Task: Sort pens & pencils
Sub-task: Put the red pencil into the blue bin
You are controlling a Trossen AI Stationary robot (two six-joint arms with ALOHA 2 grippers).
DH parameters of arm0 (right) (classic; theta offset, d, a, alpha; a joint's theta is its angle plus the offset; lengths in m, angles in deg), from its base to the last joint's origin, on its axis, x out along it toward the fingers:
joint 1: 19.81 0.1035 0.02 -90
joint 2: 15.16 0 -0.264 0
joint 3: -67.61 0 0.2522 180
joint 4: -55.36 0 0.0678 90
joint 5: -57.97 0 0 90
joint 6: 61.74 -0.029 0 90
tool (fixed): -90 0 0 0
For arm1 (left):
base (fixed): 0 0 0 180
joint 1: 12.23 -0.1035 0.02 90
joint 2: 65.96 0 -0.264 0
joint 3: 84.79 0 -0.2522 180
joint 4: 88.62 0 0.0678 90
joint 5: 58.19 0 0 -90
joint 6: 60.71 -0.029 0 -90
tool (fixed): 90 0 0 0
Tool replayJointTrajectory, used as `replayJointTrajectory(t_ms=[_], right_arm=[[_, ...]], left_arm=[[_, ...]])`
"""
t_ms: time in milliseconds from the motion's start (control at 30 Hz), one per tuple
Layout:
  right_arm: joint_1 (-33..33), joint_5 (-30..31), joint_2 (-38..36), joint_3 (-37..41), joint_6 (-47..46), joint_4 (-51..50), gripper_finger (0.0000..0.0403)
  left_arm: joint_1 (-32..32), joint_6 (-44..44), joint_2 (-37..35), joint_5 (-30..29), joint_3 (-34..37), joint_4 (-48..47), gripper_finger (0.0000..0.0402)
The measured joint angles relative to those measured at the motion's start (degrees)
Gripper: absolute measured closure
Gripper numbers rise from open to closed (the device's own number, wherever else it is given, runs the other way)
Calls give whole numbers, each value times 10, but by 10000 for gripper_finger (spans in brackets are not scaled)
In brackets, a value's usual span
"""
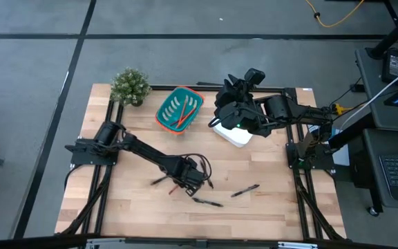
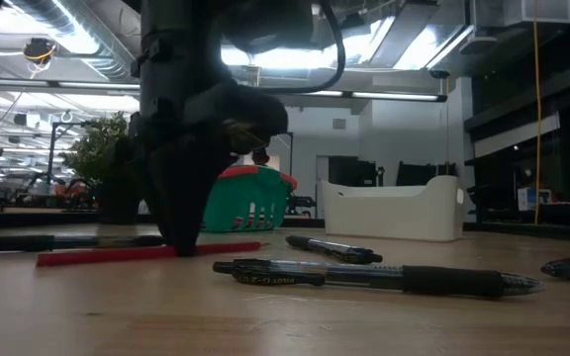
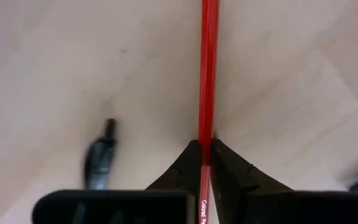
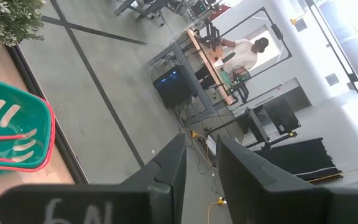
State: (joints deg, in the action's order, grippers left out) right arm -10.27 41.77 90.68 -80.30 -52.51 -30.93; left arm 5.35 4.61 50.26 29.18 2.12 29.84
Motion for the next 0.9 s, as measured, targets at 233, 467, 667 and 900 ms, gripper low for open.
replayJointTrajectory(t_ms=[233,467,667,900], right_arm=[[0,0,0,0,0,0,312],[0,-1,0,0,0,2,312],[0,-4,0,0,0,3,312],[0,-4,0,0,0,3,312]], left_arm=[[-1,-2,1,-19,-31,-45,378],[-4,-24,0,-30,-67,-67,382],[-16,-39,-1,-46,-101,-124,374],[-43,-74,-1,-74,-150,-212,380]])
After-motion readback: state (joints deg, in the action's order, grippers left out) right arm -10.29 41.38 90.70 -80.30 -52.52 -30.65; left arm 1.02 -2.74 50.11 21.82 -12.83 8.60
